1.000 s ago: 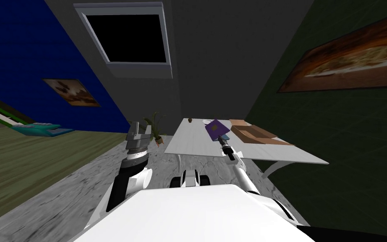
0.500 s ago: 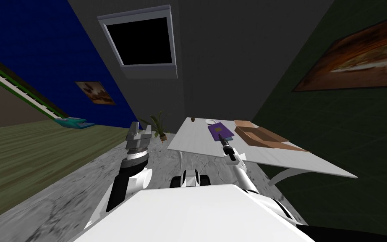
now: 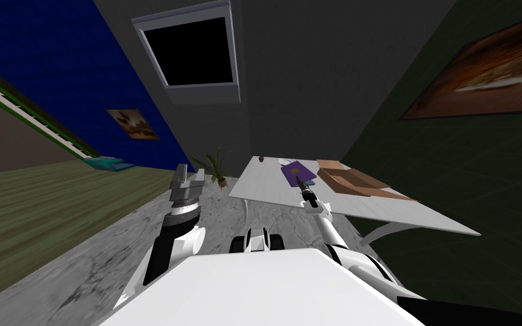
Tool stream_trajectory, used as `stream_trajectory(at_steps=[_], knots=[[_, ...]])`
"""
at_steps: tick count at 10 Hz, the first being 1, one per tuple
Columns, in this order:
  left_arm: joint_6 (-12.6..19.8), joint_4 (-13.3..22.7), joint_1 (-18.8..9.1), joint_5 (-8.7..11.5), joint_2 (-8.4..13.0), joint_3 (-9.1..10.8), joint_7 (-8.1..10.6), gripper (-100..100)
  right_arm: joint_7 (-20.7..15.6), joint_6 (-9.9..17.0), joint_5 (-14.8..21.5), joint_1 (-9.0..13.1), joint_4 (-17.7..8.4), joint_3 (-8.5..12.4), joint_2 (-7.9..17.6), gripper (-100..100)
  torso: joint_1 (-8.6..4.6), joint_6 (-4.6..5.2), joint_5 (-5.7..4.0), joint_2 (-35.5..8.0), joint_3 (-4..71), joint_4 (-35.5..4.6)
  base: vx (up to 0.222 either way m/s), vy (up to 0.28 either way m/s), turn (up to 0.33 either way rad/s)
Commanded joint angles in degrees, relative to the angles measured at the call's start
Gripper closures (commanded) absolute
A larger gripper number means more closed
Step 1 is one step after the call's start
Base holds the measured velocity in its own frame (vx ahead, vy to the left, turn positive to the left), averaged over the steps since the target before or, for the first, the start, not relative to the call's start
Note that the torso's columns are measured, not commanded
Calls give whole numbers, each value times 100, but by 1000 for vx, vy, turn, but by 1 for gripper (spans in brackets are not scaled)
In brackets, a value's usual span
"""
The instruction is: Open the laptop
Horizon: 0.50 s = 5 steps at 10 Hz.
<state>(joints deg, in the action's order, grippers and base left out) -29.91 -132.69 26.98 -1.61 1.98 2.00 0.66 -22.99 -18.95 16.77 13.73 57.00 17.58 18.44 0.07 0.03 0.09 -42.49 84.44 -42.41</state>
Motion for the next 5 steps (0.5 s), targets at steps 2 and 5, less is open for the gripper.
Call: stream_trajectory(at_steps=[2,5], knots=[[0,0,1,0,0,0,0,0,13,20,-1,13,-11,1,12,0,-5,-3,-7,32,19,15,-6,0,-1],[0,0,1,0,0,0,0,0,13,20,-1,13,-11,1,12,0,-8,-3,-9,24,15,13,0,0,0]])
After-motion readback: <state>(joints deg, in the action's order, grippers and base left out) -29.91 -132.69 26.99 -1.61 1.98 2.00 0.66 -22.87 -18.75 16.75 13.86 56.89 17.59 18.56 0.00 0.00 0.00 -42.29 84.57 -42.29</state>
